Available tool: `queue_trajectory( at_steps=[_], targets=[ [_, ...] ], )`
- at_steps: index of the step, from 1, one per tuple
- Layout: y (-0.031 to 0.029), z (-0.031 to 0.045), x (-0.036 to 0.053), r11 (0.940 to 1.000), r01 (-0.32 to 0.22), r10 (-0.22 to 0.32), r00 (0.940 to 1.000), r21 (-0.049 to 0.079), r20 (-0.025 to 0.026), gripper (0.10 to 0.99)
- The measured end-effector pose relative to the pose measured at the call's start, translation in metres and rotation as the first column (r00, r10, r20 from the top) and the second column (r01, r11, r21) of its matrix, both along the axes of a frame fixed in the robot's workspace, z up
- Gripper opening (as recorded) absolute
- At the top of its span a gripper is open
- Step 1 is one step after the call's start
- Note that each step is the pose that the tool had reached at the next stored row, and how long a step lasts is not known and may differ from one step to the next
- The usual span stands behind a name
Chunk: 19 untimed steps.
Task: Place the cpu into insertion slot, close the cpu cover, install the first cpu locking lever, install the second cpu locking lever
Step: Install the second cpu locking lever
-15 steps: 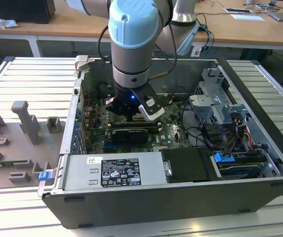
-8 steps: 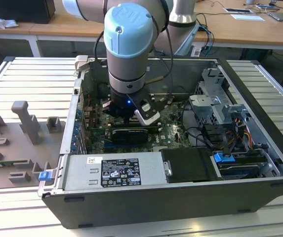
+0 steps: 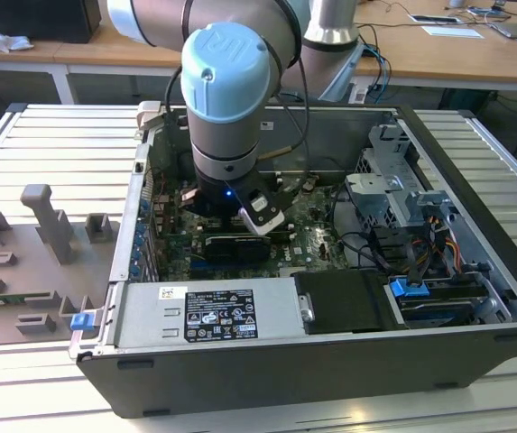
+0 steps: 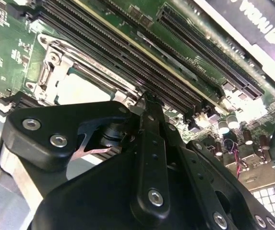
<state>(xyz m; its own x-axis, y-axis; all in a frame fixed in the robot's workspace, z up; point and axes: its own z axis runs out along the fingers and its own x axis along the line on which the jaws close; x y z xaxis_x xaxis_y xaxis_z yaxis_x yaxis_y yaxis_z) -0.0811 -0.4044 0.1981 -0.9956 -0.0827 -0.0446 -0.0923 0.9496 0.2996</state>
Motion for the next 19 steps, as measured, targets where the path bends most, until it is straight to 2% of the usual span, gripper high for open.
queue_trajectory(
  at_steps=[3,6,9,17,19],
  targets=[
    [0.0001,-0.0032,-0.0013,0.9999,-0.001,0.001,1.0,0.013,0.0003,0.106],
    [0.0001,-0.0051,-0.0023,0.9998,-0.001,0.001,1.0,0.018,0.0003,0.106],
    [0.0001,-0.0046,-0.0025,0.9998,-0.001,0.001,1.0,0.018,0.0002,0.106],
    [0.0005,0.0094,-0.0025,0.9998,-0.001,0.001,1.0,0.019,0.0002,0.106],
    [0.0005,0.0148,-0.0025,0.9998,-0.001,0.001,1.0,0.019,0.0003,0.106]
  ],
)
